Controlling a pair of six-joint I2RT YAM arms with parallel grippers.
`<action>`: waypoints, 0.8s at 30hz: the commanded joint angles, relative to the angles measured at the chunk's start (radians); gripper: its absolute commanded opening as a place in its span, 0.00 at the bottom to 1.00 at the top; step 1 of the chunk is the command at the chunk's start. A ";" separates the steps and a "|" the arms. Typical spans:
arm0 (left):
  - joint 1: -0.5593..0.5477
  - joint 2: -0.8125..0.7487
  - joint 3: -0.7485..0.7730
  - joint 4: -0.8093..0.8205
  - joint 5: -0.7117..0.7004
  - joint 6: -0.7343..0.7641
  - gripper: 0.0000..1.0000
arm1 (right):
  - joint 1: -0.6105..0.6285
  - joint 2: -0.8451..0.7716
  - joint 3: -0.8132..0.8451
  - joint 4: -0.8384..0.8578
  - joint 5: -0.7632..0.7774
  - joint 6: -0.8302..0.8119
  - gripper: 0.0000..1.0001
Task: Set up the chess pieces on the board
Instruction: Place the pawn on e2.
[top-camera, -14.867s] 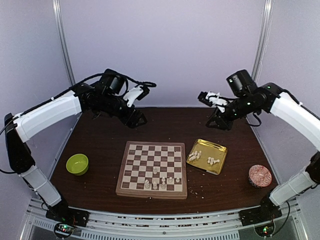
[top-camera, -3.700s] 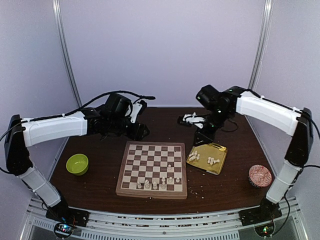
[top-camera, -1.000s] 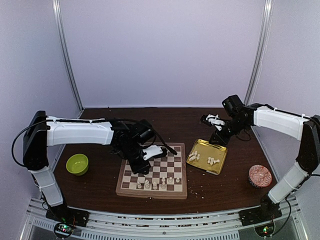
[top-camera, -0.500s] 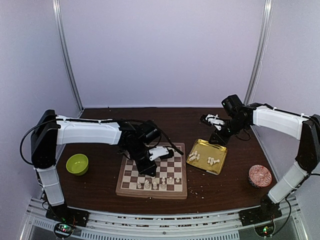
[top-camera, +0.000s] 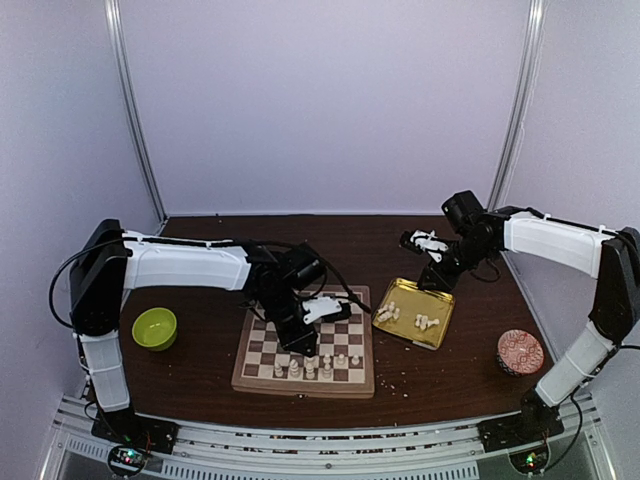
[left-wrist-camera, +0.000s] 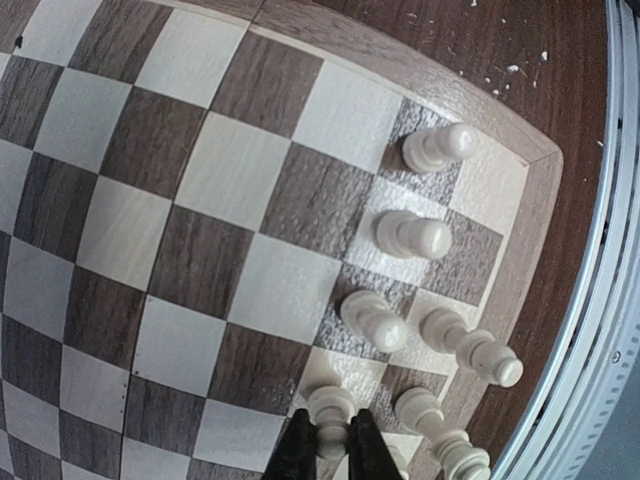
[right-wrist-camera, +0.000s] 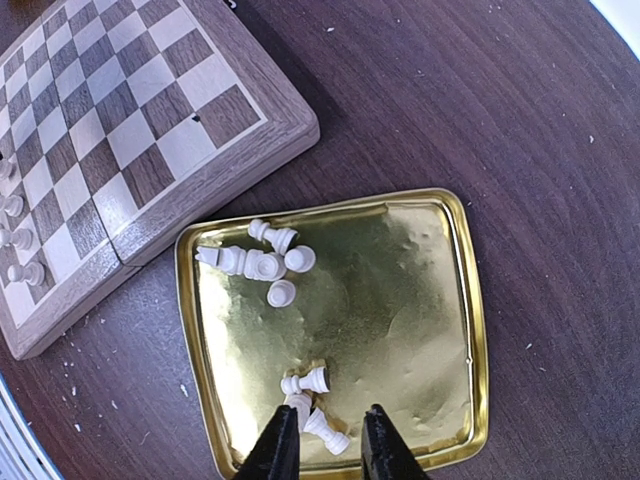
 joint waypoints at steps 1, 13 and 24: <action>-0.011 0.019 0.040 0.013 0.017 0.021 0.08 | 0.004 0.006 0.029 -0.012 0.002 -0.013 0.21; -0.017 0.040 0.057 -0.012 0.009 0.027 0.08 | 0.004 0.008 0.032 -0.013 0.001 -0.013 0.21; -0.019 0.042 0.055 -0.025 0.006 0.031 0.12 | 0.006 0.013 0.033 -0.014 0.000 -0.013 0.21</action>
